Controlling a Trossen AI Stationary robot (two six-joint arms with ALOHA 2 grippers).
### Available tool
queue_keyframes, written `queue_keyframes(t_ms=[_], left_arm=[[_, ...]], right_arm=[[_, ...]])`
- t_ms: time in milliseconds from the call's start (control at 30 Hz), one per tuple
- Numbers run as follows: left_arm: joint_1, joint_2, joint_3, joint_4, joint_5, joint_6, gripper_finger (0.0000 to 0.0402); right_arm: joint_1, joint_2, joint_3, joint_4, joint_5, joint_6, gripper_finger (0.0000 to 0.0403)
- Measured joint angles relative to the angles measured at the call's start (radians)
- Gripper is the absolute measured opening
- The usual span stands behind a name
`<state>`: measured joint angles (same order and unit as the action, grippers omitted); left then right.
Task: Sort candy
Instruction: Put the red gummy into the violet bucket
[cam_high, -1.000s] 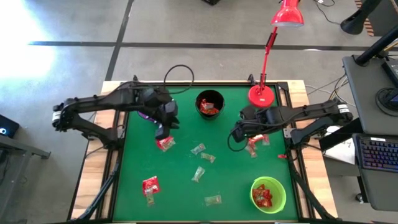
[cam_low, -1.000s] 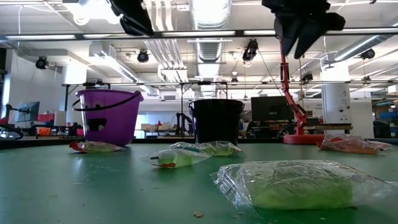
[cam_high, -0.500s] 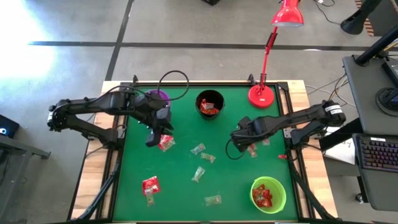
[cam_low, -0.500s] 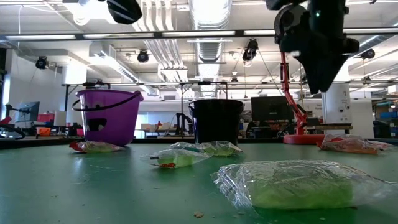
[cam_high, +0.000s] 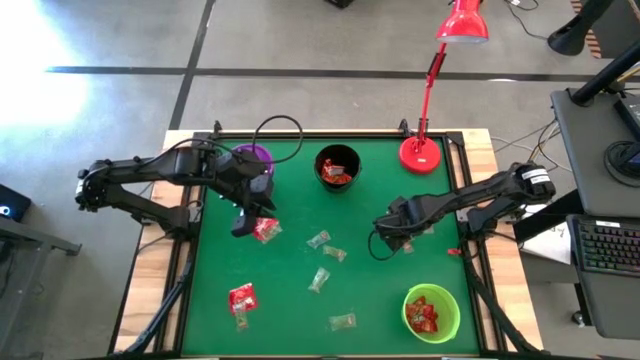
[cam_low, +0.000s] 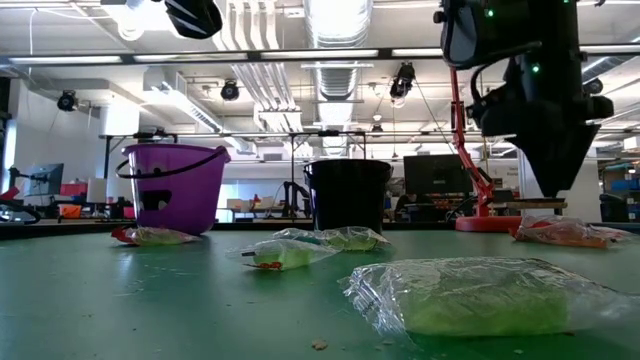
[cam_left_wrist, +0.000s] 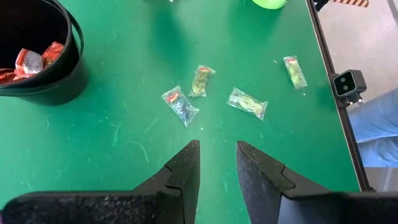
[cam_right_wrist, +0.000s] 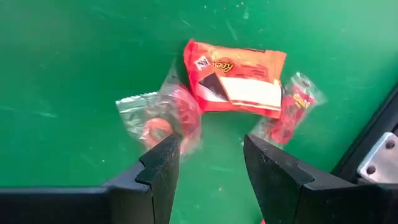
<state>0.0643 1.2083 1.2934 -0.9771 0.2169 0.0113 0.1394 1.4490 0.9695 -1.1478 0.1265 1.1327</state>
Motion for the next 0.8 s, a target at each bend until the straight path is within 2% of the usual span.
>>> queue_keyframes(t_ms=[233,800], left_arm=[[0.000,0.000,0.000,0.000,0.000,0.000,0.0086],[0.000,0.001,0.000,-0.010,0.000,0.001,0.0086]], right_arm=[[0.000,0.004,-0.036,0.093,-0.026,0.008,0.0171],[0.000,0.115,-0.050,0.112,-0.034,0.081,0.0146]])
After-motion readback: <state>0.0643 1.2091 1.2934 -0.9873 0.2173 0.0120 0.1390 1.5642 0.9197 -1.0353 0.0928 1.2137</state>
